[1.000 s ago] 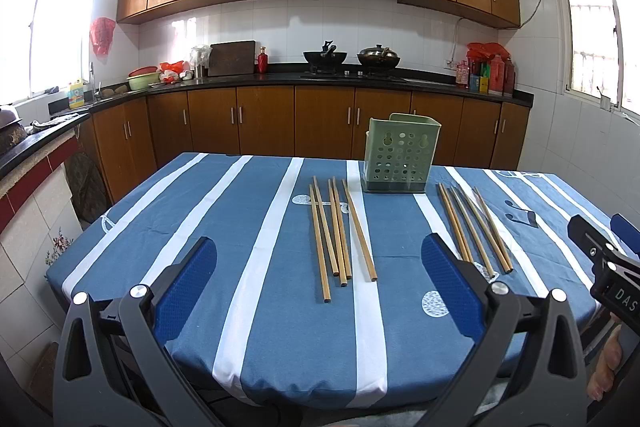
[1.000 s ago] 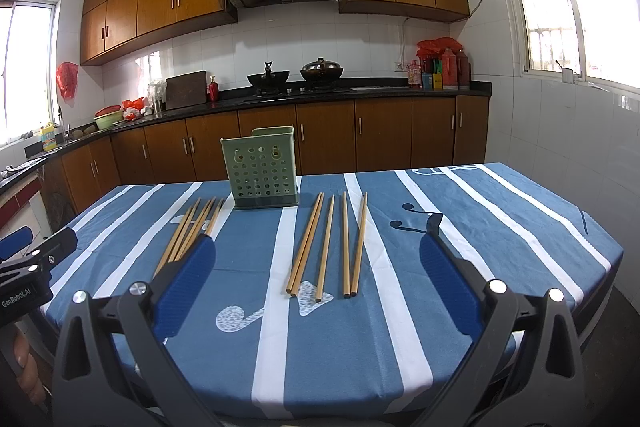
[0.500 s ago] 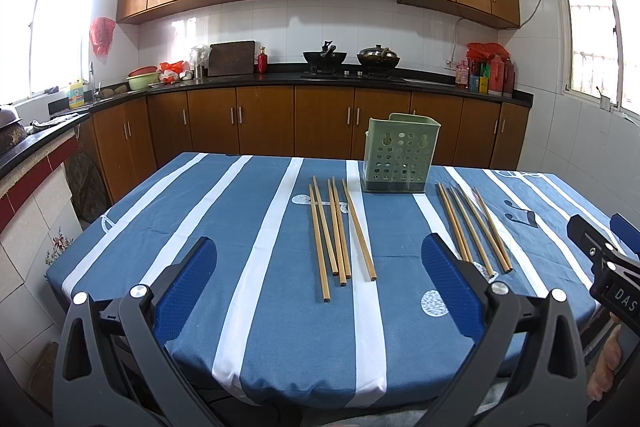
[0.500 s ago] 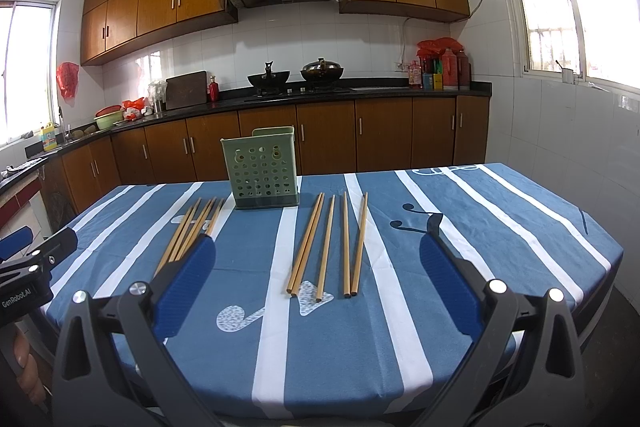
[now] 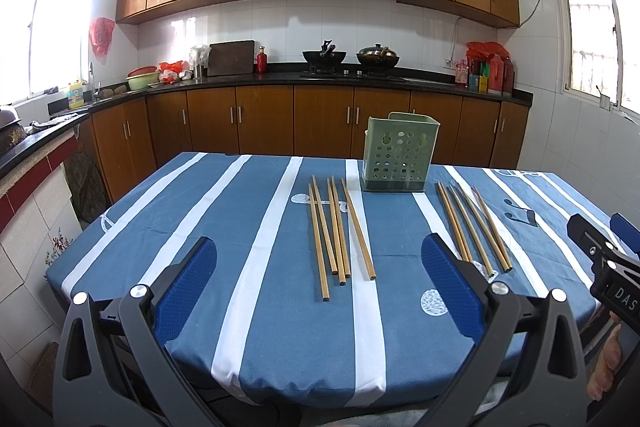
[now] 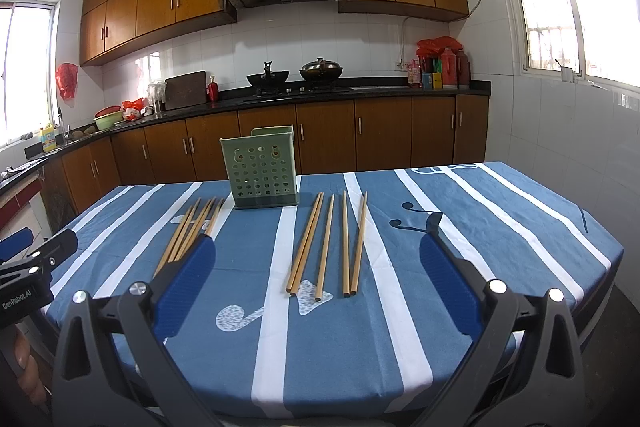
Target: Organize utensils
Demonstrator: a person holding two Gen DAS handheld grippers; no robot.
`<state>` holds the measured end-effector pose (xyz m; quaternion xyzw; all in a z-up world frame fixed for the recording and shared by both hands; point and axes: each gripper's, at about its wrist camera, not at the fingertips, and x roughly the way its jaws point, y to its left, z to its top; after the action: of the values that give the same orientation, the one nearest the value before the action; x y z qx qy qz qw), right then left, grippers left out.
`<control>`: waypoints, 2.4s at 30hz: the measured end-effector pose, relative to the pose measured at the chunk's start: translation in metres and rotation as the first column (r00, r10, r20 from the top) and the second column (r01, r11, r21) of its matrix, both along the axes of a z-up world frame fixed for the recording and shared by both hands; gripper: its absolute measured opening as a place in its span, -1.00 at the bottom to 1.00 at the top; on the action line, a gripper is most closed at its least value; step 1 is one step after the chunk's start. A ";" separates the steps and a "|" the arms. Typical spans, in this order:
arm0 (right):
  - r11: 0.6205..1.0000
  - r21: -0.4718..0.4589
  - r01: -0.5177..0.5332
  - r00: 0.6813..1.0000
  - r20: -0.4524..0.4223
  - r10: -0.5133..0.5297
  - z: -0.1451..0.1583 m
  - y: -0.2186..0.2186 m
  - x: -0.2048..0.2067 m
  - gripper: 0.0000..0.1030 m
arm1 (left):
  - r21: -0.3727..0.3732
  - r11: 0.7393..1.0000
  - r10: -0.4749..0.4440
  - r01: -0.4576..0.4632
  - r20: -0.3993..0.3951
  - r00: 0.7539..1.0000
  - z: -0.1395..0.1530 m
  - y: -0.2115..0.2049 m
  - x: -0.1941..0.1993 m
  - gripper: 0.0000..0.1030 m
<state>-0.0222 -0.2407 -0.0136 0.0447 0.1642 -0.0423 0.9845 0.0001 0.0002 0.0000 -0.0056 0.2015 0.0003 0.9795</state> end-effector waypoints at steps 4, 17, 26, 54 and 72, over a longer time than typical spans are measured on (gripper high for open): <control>1.000 0.000 0.000 1.000 0.000 0.000 0.000 0.000 0.000 0.92 | 0.000 1.000 0.000 0.000 0.000 1.000 0.000 0.000 0.000 0.97; 1.000 0.001 0.000 1.000 0.000 0.000 0.000 0.000 0.000 0.92 | 0.000 1.000 0.000 0.000 -0.001 1.000 0.000 0.000 0.000 0.97; 1.000 0.002 0.000 1.000 -0.001 0.000 -0.001 0.001 0.000 0.92 | 0.000 1.000 0.000 0.000 -0.001 1.000 0.000 0.000 0.000 0.97; 0.997 0.033 0.072 0.978 -0.197 -0.064 -0.029 -0.028 0.069 0.79 | -0.001 1.000 0.030 -0.031 -0.174 0.984 -0.032 0.016 0.038 0.97; 0.983 0.155 0.101 0.843 -0.538 -0.002 -0.101 -0.070 0.225 -0.50 | -0.061 0.998 0.002 -0.029 -0.395 0.919 -0.060 0.050 0.136 0.27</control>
<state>0.2023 -0.3105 -0.1145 0.1229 0.4342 -0.0649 0.8900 0.1364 0.0501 -0.0602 -0.0389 0.3943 0.0027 0.9181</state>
